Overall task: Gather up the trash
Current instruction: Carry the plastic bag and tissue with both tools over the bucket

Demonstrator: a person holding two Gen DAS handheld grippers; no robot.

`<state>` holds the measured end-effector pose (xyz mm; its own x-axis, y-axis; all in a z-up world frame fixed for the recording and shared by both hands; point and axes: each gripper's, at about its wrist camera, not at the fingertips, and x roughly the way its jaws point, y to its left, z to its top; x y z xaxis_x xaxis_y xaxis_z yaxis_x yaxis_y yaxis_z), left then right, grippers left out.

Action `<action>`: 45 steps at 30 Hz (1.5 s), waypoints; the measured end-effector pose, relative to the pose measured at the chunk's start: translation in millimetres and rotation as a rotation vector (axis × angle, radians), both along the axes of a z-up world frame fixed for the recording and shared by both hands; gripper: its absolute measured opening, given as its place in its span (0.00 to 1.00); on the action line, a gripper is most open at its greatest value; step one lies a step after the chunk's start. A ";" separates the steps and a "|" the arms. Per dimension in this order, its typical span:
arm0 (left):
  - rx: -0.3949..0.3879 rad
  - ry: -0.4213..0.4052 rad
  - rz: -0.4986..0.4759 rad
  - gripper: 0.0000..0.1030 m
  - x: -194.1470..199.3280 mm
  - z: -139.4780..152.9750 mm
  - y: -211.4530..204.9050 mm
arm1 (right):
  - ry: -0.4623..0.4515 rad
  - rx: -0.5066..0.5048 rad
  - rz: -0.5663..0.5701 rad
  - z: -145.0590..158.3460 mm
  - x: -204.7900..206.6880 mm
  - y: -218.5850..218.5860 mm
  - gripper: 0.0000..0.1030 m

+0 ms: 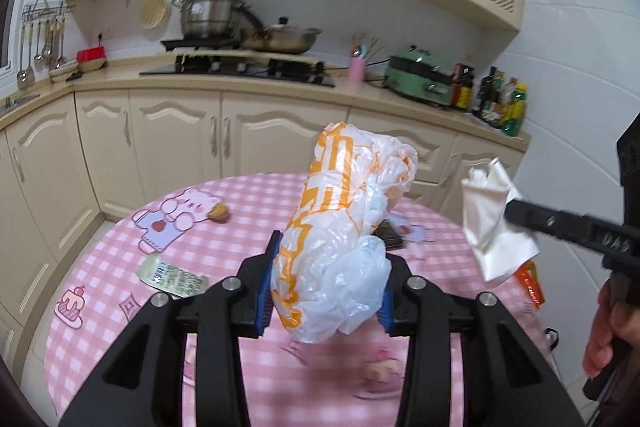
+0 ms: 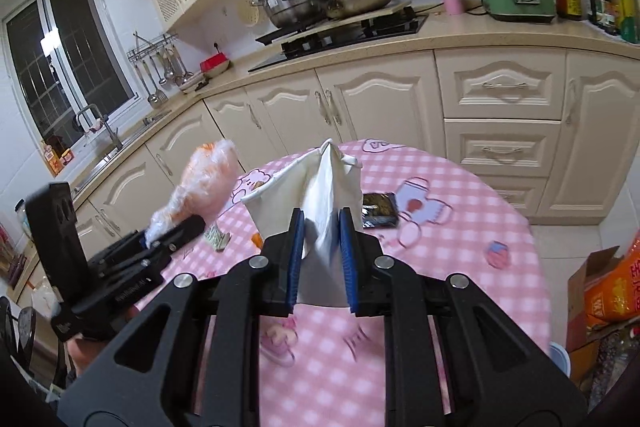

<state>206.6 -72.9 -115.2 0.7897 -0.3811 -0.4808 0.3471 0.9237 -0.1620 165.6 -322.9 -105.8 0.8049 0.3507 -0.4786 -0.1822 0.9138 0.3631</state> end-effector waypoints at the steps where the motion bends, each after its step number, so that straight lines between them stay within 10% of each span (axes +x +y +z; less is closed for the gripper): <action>1: -0.005 -0.006 -0.009 0.38 -8.1 4.6 -4.8 | -0.003 0.002 -0.007 0.3 -6.5 -5.6 0.18; 20: 0.023 -0.026 -0.308 0.38 -113.7 10.4 -174.2 | -0.042 0.085 -0.302 -14.6 -149.4 -178.6 0.18; 35: 0.056 0.123 -0.515 0.38 -145.1 -45.1 -314.5 | 0.081 0.206 -0.510 -101.0 -203.0 -286.6 0.18; 45: 0.164 0.352 -0.530 0.38 -130.1 -138.2 -393.9 | 0.237 0.330 -0.598 -192.9 -199.2 -327.8 0.18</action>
<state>76.5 -466.8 -253.5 0.3001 -0.5745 -0.7615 0.7137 0.6649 -0.2203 -33.7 -650.7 -298.8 0.7916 0.0390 -0.6098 0.4328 0.6686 0.6047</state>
